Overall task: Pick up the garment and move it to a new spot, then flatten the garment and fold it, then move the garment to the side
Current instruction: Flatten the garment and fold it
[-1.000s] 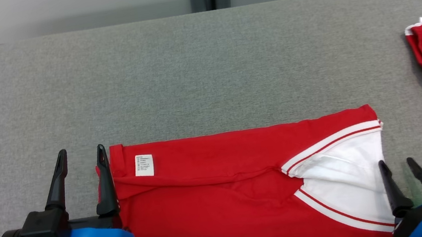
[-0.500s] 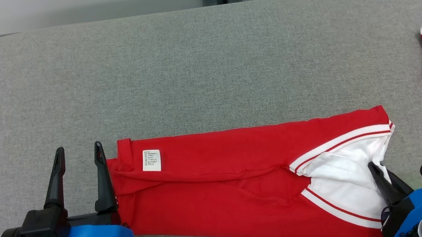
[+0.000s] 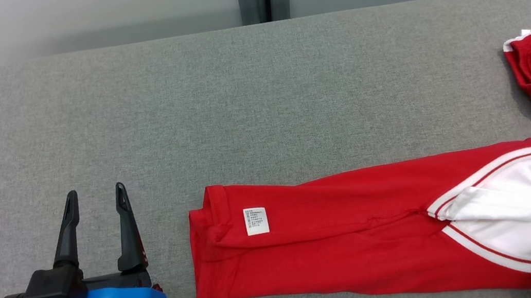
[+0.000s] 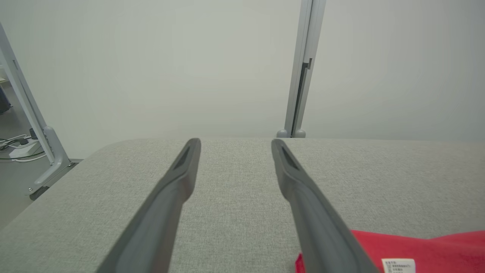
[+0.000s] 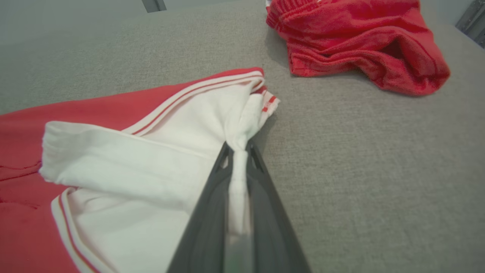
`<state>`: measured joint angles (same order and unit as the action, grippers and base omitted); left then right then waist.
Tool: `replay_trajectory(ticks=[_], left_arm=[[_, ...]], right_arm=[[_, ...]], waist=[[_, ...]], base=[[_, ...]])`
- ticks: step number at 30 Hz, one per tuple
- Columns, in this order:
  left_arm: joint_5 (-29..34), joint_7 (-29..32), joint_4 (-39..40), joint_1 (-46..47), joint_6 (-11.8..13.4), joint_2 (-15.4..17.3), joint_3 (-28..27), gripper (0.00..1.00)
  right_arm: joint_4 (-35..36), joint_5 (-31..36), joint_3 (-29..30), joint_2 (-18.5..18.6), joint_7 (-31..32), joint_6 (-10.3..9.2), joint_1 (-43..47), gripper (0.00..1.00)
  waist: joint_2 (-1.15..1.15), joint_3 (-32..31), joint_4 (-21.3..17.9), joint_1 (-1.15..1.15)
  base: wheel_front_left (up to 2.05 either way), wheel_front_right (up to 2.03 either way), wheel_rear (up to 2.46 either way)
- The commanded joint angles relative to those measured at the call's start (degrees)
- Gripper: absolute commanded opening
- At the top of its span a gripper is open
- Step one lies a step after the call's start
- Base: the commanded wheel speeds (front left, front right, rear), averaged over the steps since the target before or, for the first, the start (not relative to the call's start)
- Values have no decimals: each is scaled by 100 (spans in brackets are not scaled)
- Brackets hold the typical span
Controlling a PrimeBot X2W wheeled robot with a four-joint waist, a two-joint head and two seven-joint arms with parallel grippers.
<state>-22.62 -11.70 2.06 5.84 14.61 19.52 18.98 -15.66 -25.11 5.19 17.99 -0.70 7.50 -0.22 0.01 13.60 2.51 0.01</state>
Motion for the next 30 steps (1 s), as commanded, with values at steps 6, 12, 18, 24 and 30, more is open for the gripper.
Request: replay_trajectory(ticks=[6, 12, 18, 24, 30], left_arm=[[-7, 56, 73, -66, 63, 58, -8, 100], [-26, 85, 79, -33, 65, 73, 15, 100], [-61, 84, 9, 44, 12, 18, 87, 100], [-86, 30, -164, 192, -93, -111, 219, 100], [-98, -29, -357, 299, -150, -189, 311, 100]], right_arm=[[1113, 334, -130, 121, 702, 1, -277, 0], [2360, 546, -1255, -277, 1620, 0, -738, 0], [2055, 277, -2435, -1056, 1665, 1, -1274, 0], [945, -3, -3334, -1467, 1246, 1, -1618, 0], [44, -415, -3772, -1507, 543, 1, -1997, 0]], waist=[[-1, -106, -80, -1], [-1, -164, -59, -1], [-1, -174, 105, -1], [-1, -132, 342, -1], [-1, -71, 446, -1]], base=[[0, 0, 0], [0, 0, 0], [0, 0, 0], [0, 0, 0], [0, 0, 0]])
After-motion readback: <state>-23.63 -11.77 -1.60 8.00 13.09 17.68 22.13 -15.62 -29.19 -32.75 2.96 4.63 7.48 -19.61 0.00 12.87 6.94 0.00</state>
